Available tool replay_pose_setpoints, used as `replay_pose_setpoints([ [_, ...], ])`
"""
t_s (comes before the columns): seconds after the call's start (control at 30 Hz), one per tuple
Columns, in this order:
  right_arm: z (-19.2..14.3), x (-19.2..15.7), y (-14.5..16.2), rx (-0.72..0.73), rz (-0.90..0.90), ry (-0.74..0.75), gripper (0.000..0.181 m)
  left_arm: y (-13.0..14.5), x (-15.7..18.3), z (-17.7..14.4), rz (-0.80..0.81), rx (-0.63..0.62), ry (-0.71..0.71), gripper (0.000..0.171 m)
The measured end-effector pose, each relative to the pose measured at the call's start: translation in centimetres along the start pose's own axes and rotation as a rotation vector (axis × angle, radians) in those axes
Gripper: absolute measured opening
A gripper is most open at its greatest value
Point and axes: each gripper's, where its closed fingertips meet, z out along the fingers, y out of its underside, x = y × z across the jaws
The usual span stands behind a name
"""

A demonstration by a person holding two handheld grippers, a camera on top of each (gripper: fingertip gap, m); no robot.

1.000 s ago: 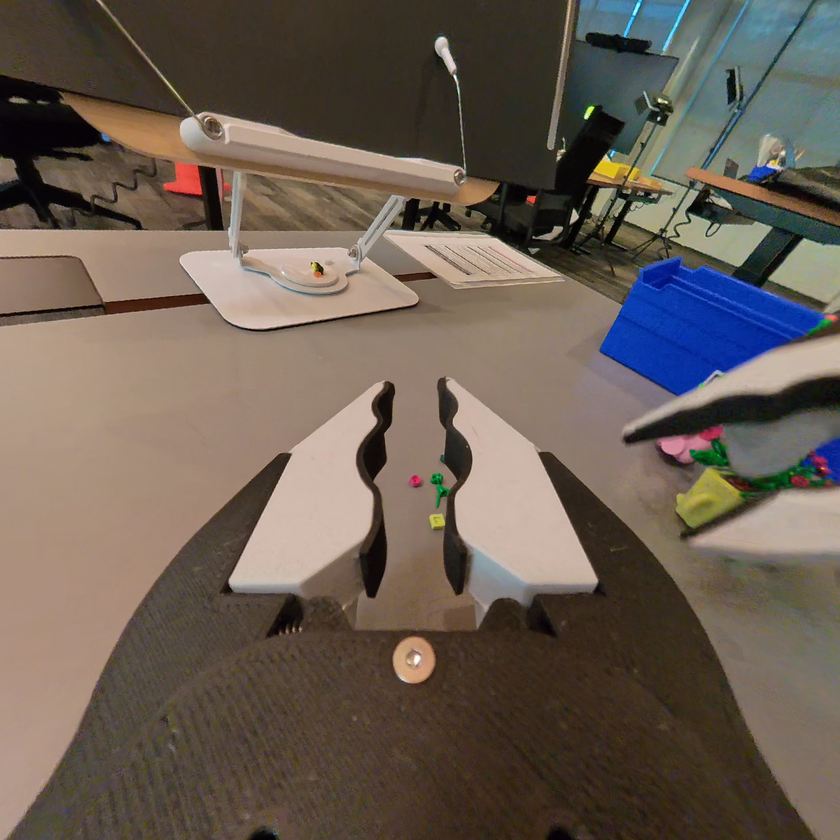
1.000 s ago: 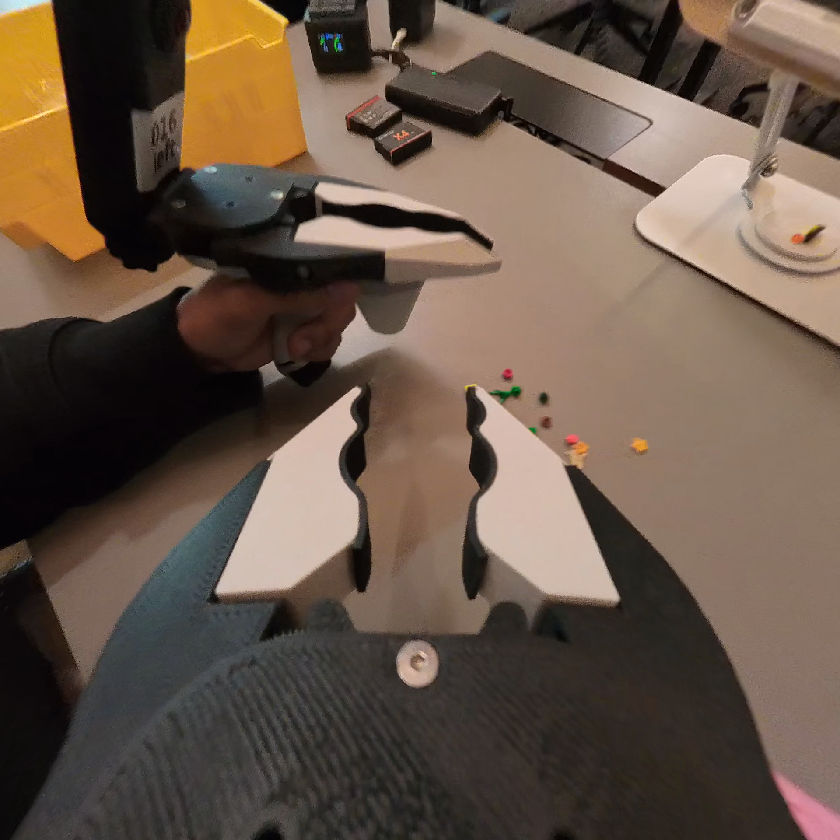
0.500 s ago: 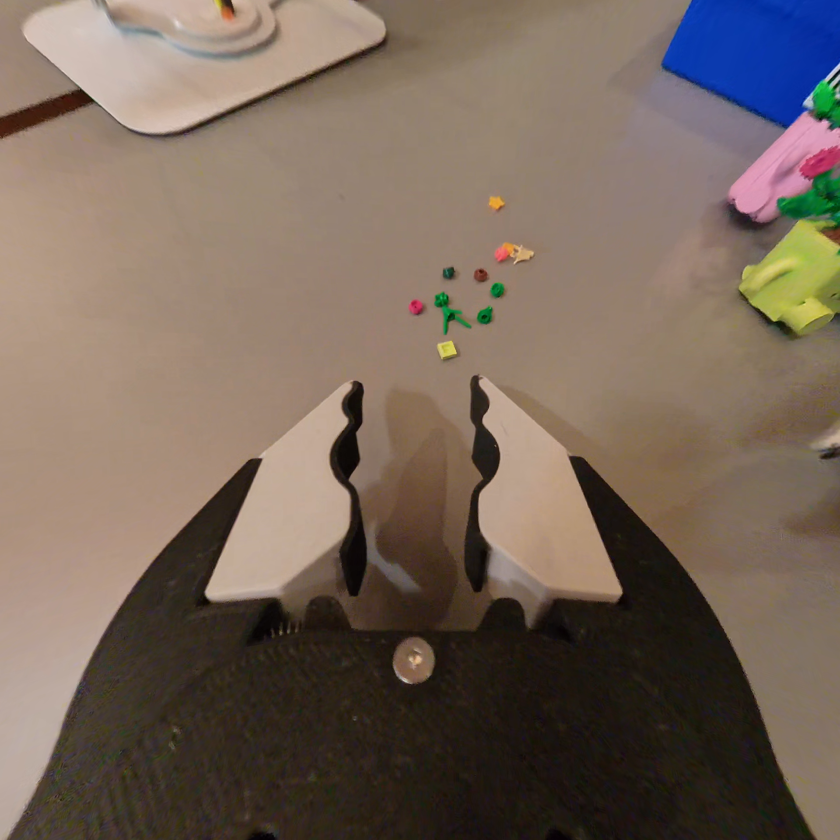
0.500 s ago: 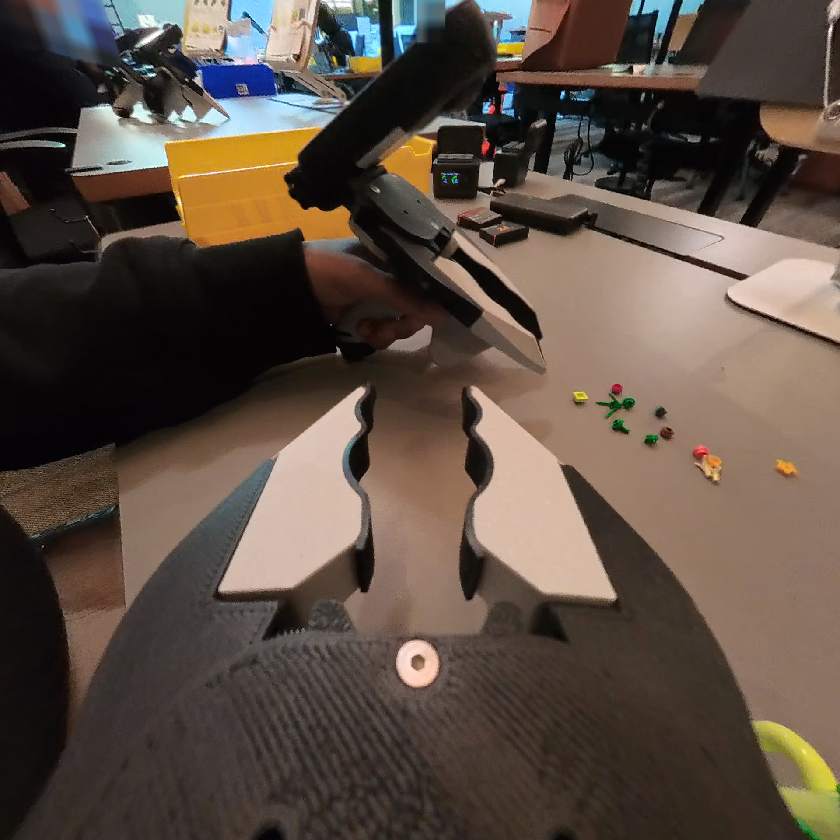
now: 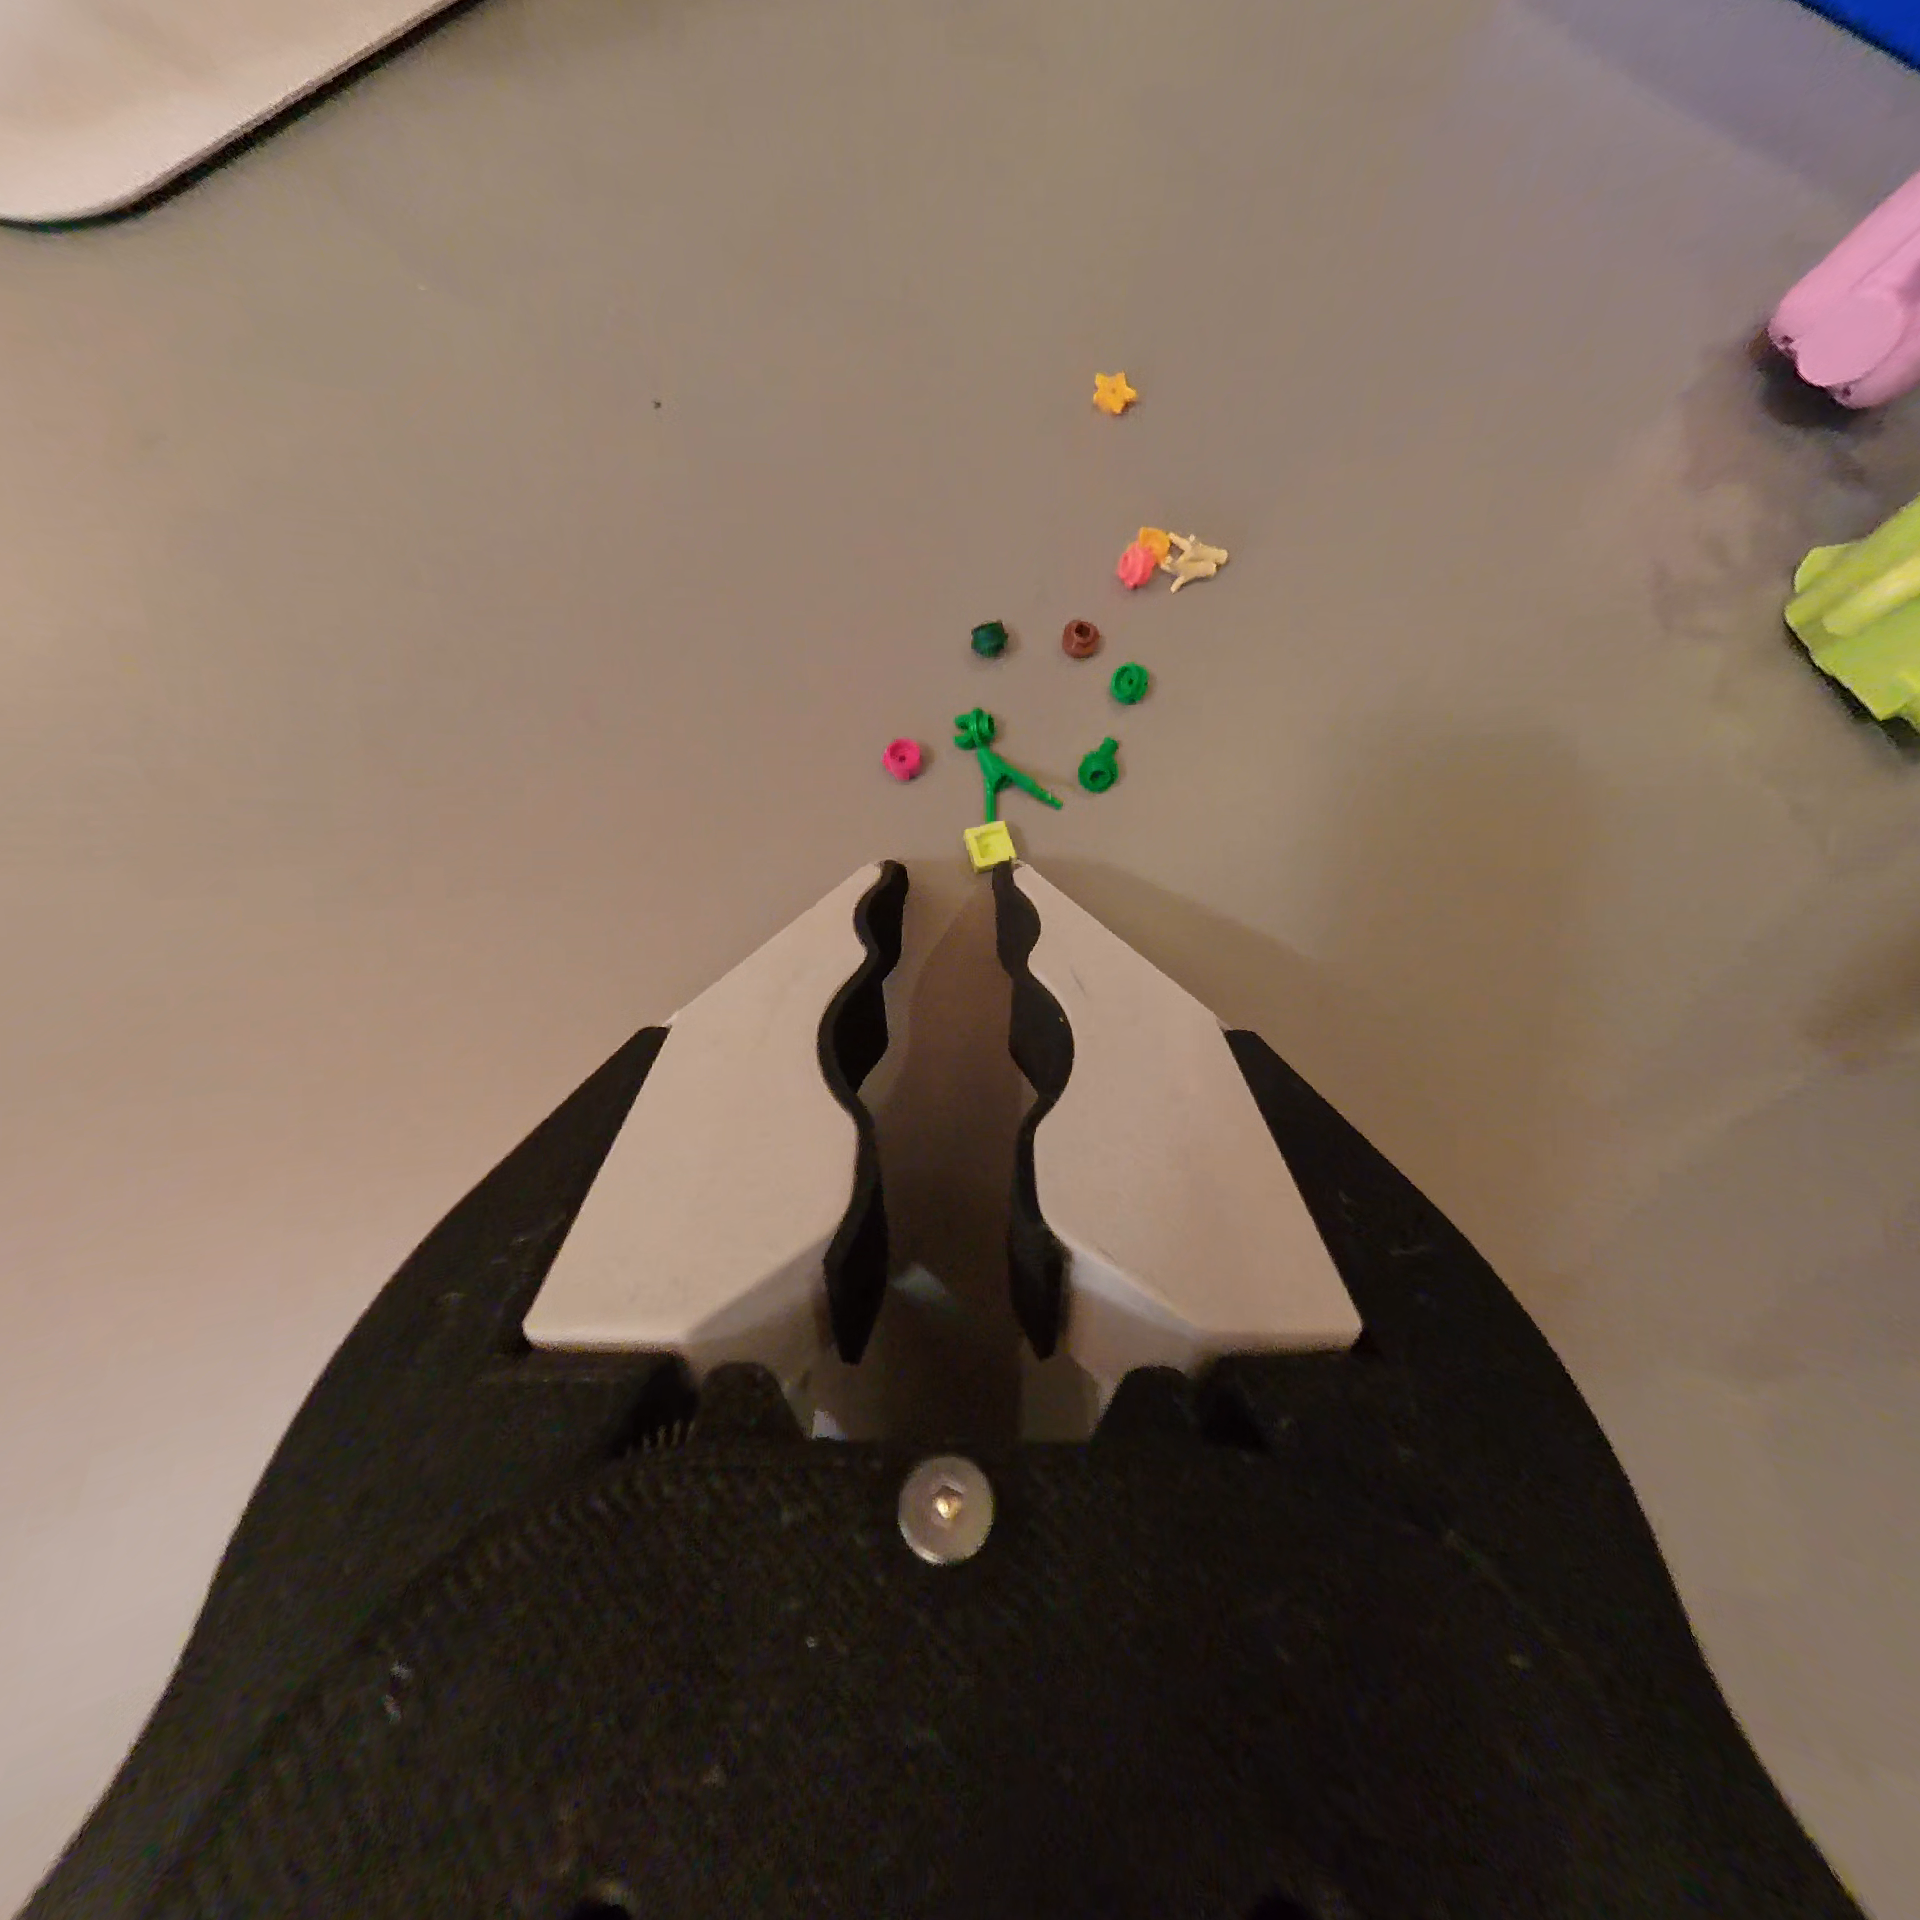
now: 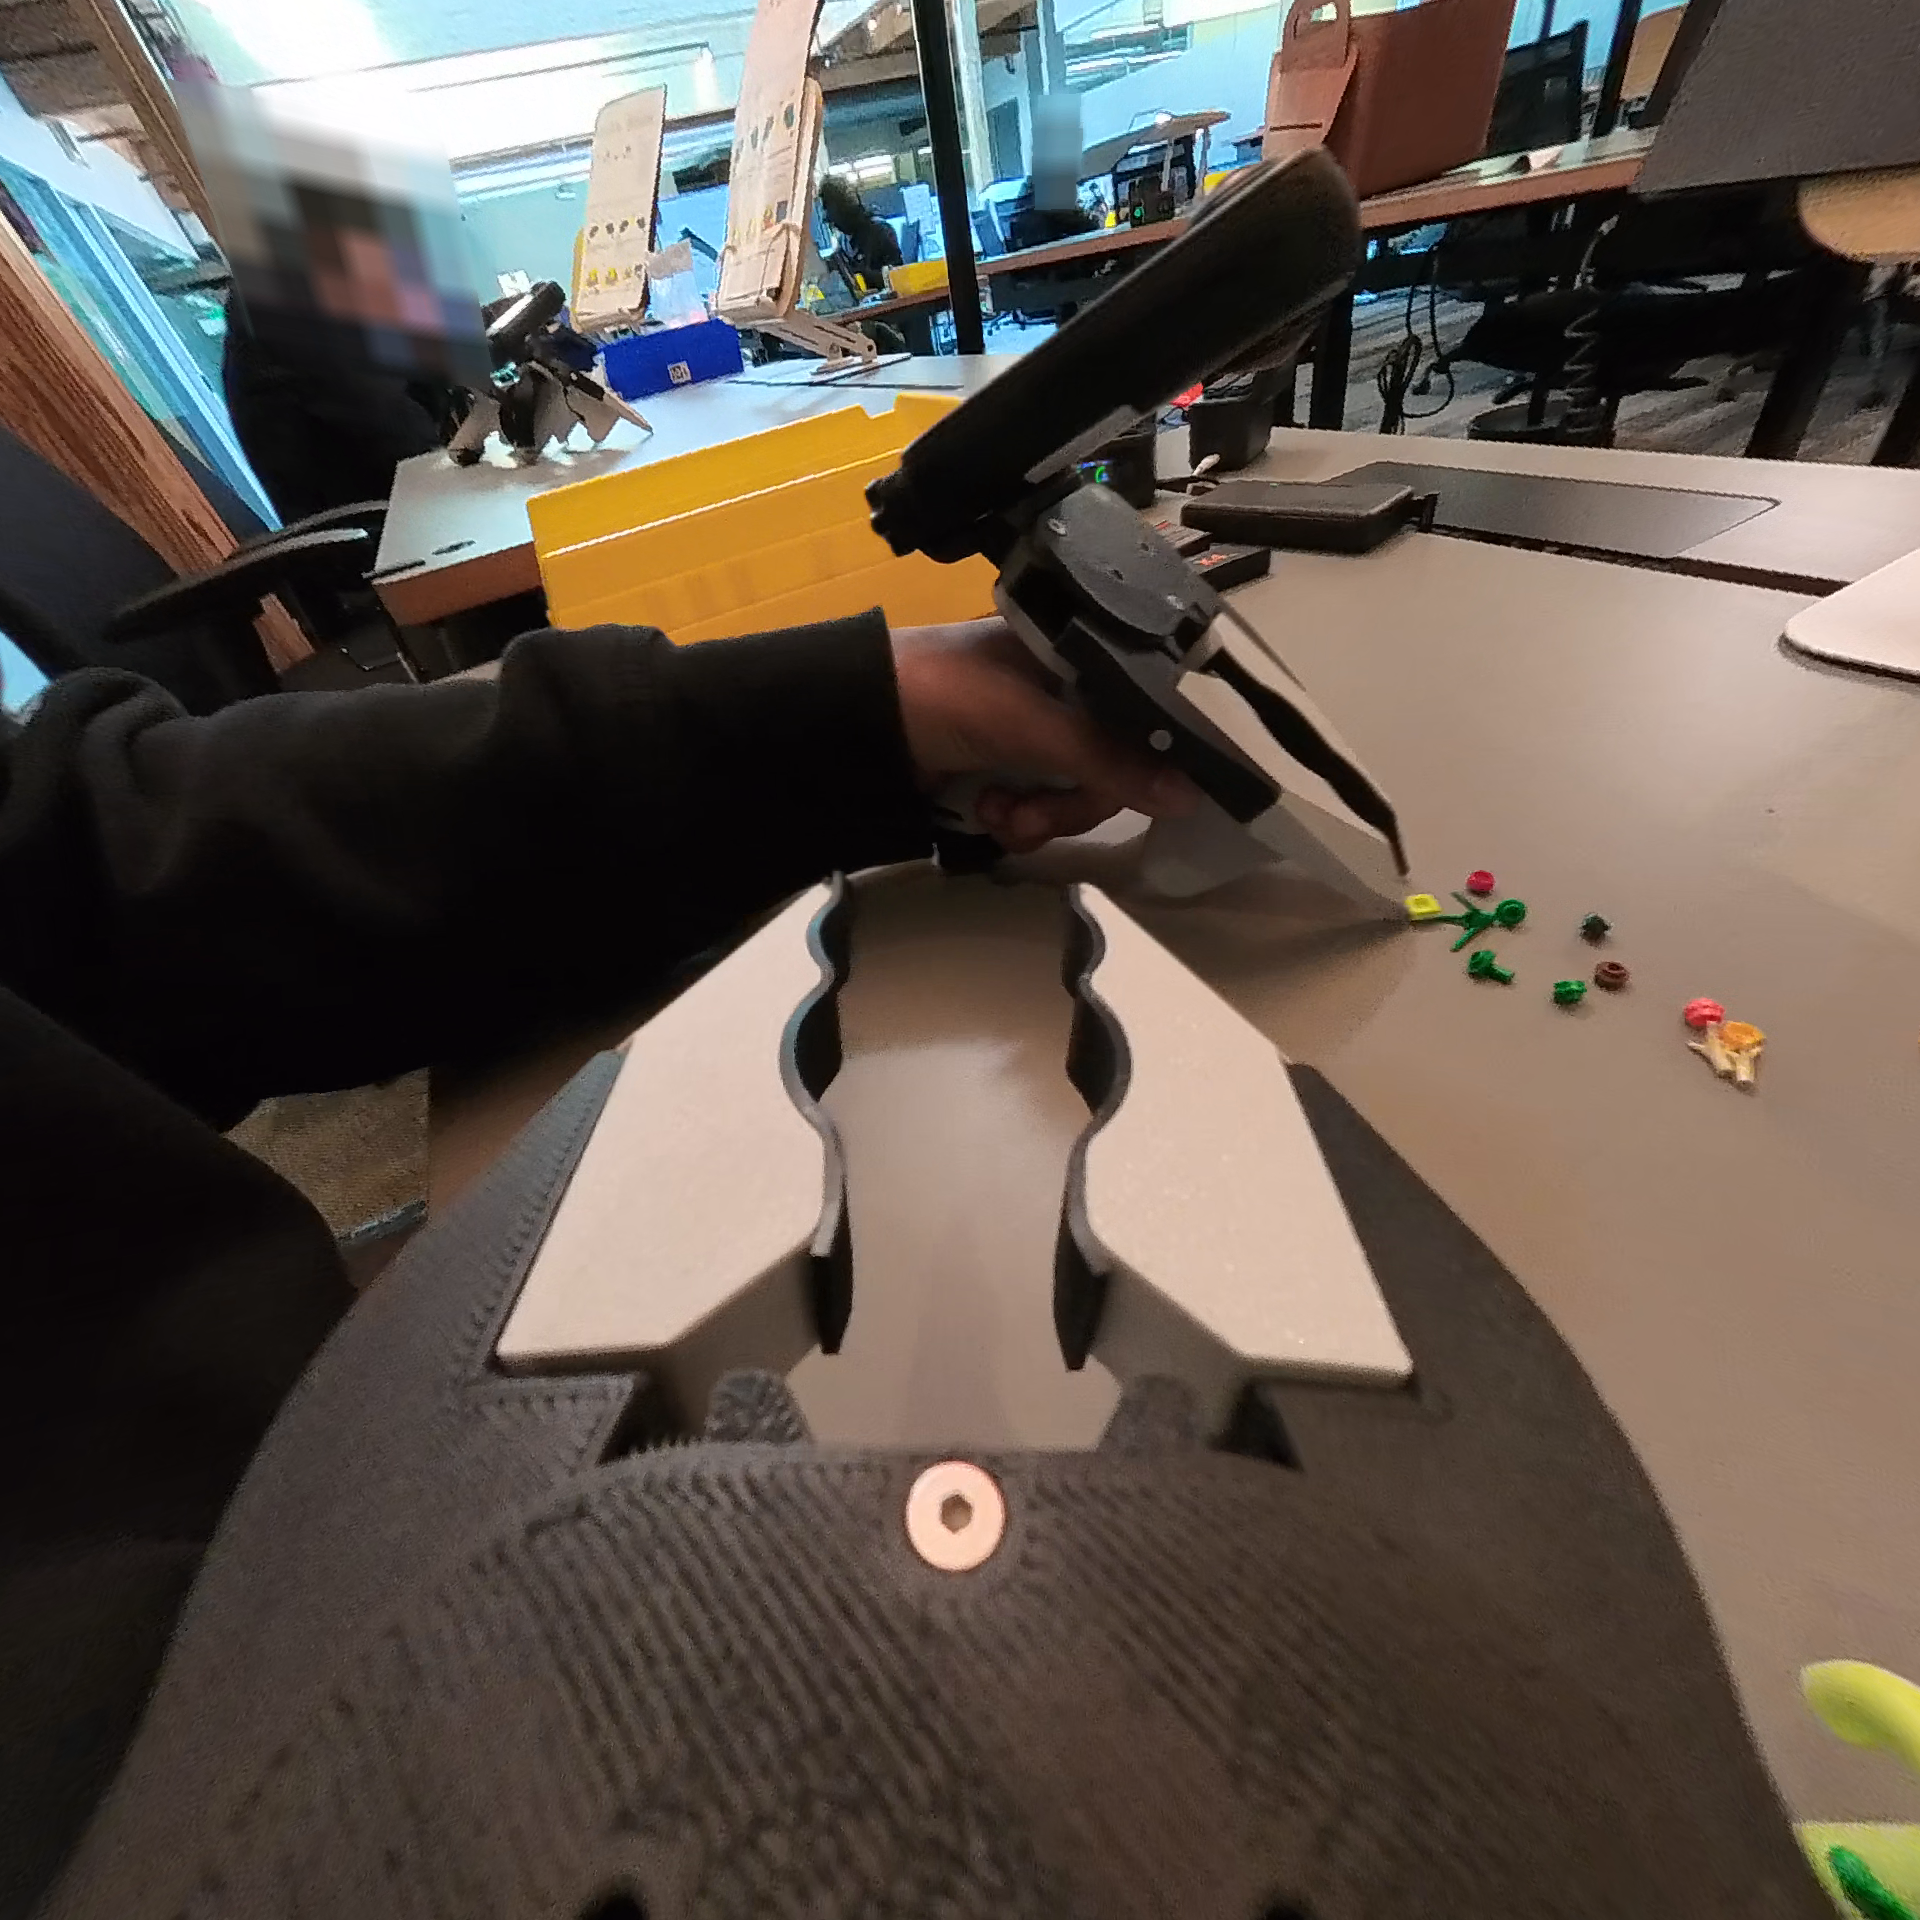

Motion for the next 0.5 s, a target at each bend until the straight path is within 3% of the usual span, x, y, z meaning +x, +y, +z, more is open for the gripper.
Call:
replay_pose_setpoints([
  [0.27,0.0,0.2,0.0,-0.002,0.063,-0.037,0.039,-1.8,1.0,2.1,0.079,-0.012,0.027,0.012],
  [0.5,-0.1,0.1,-0.1,0.004,0.075,-0.049,0.038,-1.6,1.0,-0.6,0.067,0.105,-0.002,0.009],
])
